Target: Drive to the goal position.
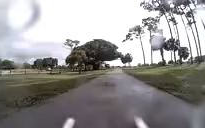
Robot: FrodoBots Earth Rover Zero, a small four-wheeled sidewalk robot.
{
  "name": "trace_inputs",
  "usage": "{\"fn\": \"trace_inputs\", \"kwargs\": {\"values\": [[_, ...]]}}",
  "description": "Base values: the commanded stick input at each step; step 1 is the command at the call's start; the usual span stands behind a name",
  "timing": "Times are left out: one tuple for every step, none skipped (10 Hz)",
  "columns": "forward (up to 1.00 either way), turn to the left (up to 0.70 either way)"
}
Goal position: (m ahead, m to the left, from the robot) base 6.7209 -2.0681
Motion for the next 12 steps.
{"fn": "trace_inputs", "kwargs": {"values": [[0.85, 0.0], [0.85, 0.0], [0.85, 0.0], [0.85, 0.0], [0.85, 0.0], [0.85, 0.0], [0.85, 0.0], [0.85, 0.0], [0.85, 0.0], [0.85, 0.0], [0.85, 0.0], [0.85, 0.0]]}}
